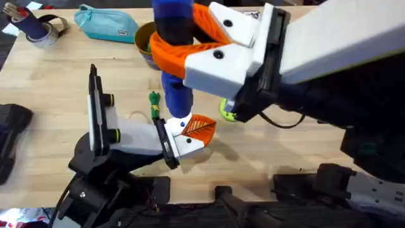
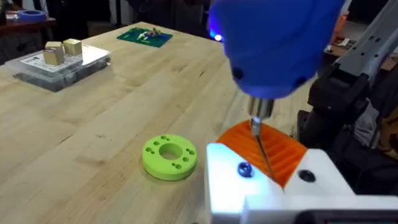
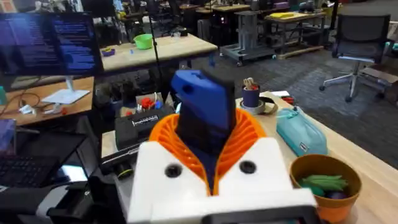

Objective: Pick up the gripper from the table and insert it into the empty holder that is missing its gripper. Then pick up a screw, insert it into the mounting hole, and use the screwdriver to tighten it. Finally, clean up the table by picking up the vegetable and placing it into the bucket.

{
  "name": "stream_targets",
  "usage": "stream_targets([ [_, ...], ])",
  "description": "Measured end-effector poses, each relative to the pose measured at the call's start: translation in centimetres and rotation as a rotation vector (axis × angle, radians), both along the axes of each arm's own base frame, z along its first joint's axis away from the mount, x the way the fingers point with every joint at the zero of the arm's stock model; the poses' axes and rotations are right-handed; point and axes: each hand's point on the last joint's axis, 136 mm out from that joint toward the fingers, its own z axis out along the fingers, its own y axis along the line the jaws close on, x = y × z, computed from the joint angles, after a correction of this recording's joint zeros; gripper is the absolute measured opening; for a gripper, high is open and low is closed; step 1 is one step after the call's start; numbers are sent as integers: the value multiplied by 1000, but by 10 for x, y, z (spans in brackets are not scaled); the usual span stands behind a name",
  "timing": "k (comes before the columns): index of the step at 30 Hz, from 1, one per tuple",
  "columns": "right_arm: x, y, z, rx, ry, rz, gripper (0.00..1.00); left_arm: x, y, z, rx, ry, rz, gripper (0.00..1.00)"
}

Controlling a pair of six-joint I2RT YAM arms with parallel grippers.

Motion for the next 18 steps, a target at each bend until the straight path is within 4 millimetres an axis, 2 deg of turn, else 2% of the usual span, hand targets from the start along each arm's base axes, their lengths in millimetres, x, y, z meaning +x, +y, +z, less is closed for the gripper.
stream_targets([
  [18, -7, 9, -12, -42, -4, 65, 24, 0, 0, 0, 0, 0, 0, 16],
])
